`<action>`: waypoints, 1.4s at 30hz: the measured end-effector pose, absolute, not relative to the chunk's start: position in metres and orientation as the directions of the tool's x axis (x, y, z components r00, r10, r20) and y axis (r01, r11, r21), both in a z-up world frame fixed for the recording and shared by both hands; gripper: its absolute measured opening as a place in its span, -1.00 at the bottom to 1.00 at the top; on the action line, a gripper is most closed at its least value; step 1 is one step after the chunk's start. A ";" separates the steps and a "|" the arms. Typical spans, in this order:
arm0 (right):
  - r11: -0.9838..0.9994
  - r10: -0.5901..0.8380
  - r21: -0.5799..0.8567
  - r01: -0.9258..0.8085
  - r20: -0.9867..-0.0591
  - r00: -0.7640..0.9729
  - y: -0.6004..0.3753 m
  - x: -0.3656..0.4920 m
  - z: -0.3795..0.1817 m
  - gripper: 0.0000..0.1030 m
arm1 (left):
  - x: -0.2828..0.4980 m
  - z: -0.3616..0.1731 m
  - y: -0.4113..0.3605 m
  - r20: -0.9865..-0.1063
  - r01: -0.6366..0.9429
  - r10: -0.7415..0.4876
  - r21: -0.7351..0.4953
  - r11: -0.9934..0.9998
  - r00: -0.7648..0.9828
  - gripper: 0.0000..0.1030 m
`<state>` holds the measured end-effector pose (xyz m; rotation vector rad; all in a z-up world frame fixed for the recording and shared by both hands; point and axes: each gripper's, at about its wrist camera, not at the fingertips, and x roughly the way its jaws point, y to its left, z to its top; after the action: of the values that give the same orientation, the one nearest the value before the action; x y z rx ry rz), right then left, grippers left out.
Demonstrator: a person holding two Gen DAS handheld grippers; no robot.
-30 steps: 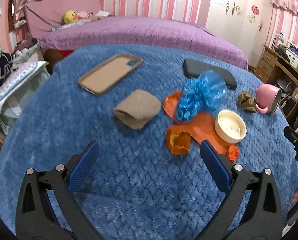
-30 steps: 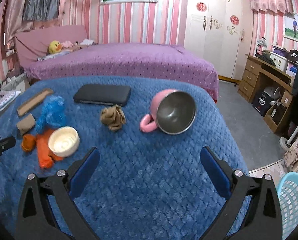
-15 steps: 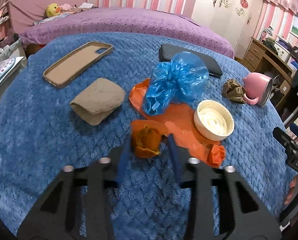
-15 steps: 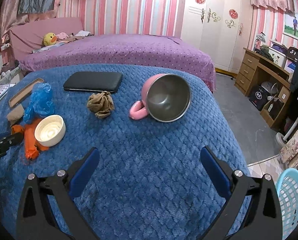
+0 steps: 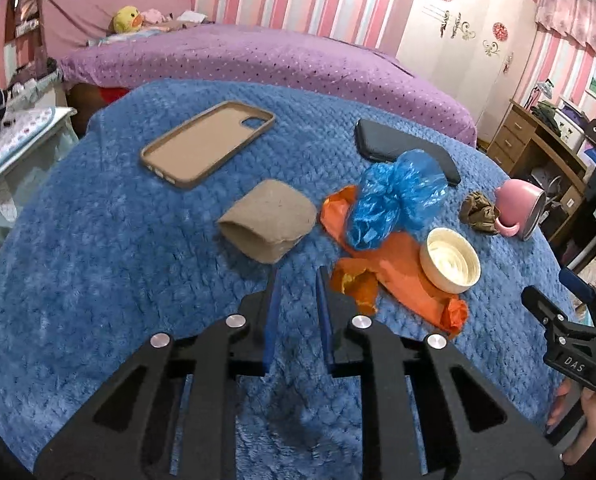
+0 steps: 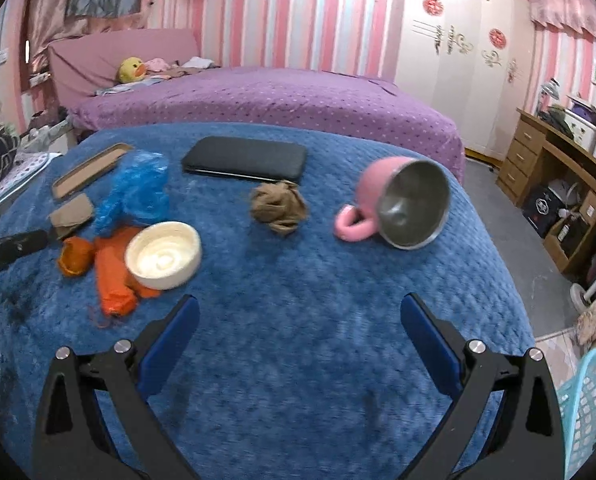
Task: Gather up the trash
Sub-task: 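Close left tool on the orange peel and lift it, then grasp the white round container with right tool while left tool holds the peel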
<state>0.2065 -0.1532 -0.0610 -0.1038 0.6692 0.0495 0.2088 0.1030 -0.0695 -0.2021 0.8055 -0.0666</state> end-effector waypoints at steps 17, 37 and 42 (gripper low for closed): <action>0.999 -0.027 -0.041 0.001 -0.652 0.758 -0.182 0.213 -0.068 0.91 | 0.230 -0.087 0.057 -0.726 0.064 -0.182 -0.188 0.980 0.663 -0.52; 0.981 0.092 -0.073 -0.182 -0.650 0.754 -0.104 0.235 -0.073 0.91 | 0.213 -0.060 0.137 -0.706 -0.094 -0.025 -0.129 0.987 0.707 -0.64; 0.962 0.096 -0.123 -0.245 -0.686 0.721 -0.067 0.255 -0.081 0.90 | 0.215 -0.069 0.150 -0.732 -0.140 -0.008 -0.142 0.980 0.681 -0.64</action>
<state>0.2547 -0.0670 -0.0814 -0.2116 0.7425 0.1902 0.2155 0.1504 -0.0691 -0.1928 0.8197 0.0747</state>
